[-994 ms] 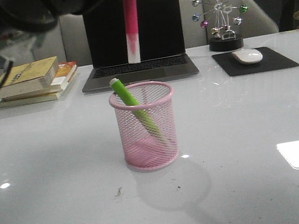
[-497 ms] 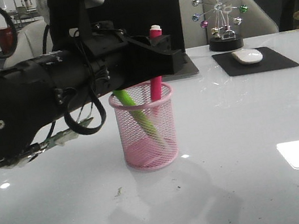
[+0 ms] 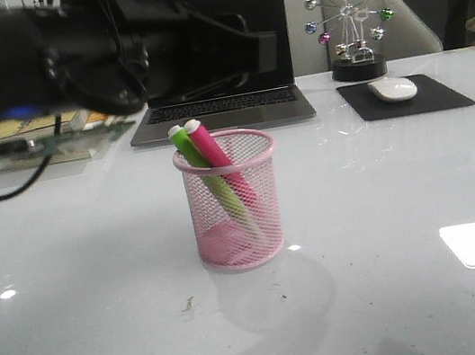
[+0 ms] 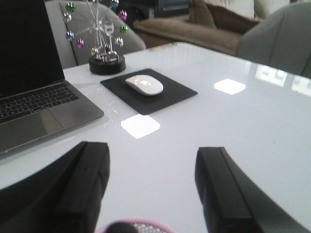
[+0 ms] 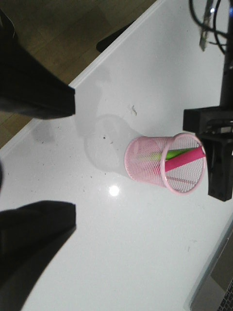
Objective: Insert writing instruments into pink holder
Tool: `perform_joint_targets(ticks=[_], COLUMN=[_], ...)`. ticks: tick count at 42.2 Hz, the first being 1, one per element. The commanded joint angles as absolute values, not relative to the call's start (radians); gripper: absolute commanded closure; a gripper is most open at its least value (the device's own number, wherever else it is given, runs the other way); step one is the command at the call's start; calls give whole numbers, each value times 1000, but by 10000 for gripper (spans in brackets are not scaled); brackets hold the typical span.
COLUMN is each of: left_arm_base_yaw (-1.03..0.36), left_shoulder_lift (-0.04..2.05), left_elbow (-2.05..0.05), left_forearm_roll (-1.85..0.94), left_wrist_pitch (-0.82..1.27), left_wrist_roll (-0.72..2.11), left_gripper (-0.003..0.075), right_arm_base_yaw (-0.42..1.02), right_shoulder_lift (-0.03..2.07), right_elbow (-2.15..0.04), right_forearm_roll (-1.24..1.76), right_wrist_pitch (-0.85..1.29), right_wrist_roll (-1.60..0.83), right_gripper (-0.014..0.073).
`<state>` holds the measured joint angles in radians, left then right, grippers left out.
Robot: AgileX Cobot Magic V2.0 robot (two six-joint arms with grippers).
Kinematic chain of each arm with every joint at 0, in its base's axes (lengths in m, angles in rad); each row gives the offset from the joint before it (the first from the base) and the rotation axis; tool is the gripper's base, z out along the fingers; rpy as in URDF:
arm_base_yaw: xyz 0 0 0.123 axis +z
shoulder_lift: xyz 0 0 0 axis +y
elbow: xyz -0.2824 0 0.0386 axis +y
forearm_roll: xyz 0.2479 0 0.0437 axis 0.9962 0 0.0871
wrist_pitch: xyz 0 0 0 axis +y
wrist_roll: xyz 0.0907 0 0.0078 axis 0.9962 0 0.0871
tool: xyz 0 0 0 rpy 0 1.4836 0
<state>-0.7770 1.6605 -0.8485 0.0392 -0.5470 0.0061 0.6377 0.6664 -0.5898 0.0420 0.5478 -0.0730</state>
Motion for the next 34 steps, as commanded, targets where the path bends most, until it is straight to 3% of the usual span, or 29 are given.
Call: perform_joint_targets(ticks=[1, 9, 21, 27, 34], left_arm_base_yaw=[-785, -785, -785, -785, -785], left_shoulder_lift=[1517, 1328, 1124, 1040, 923], left_elbow=[-912, -1001, -1035, -1018, -921], left_forearm_roll=[30, 97, 111, 106, 100], left_wrist_pitch=[-356, 133, 581, 723, 729], left_wrist_roll=[24, 24, 24, 13, 13], left_gripper=[257, 265, 266, 266, 266], right_arm_base_yaw=[632, 632, 632, 632, 632], right_shoulder_lift=[664, 664, 664, 664, 664], right_elbow=[-616, -616, -616, -616, -616], right_forearm_roll=[44, 44, 44, 44, 44], right_wrist_pitch=[478, 478, 478, 478, 483], right_wrist_roll=[-80, -80, -80, -80, -80], right_gripper=[105, 105, 105, 105, 105])
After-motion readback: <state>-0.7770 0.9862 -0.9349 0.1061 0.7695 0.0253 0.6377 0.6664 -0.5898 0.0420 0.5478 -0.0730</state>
